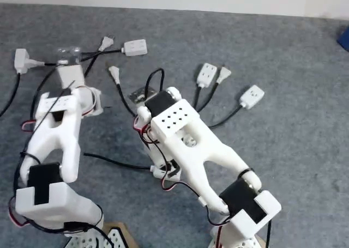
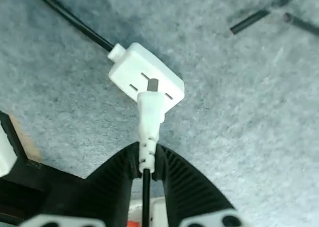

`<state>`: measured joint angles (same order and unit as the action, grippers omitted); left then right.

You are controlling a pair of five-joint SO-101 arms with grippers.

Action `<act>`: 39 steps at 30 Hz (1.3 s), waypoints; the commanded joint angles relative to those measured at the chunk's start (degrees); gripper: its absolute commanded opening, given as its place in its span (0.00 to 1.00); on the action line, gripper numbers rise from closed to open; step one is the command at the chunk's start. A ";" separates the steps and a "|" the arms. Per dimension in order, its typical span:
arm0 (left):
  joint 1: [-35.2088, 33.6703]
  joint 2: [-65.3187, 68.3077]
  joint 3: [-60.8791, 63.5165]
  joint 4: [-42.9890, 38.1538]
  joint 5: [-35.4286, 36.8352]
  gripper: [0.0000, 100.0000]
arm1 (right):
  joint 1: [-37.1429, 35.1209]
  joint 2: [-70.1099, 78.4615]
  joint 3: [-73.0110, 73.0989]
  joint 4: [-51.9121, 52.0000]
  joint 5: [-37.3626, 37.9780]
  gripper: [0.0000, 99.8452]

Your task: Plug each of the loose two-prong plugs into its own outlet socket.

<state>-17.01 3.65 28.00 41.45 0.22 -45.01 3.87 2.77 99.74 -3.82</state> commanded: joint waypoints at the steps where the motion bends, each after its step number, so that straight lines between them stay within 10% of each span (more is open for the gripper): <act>1: -1.36 -1.63 0.92 -4.13 1.32 0.37 | -0.04 -0.57 -1.45 1.45 -4.57 0.01; 20: -1.36 -1.63 1.10 -4.31 1.32 0.37 | -9.63 -0.13 -1.27 1.01 -32.09 0.01; 39: -1.27 1.89 0.13 -5.54 1.23 0.37 | -6.73 -0.66 7.08 -9.80 -36.31 0.01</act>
<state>-17.89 4.00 29.41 38.20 0.92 -54.86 3.96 9.89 90.59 -38.29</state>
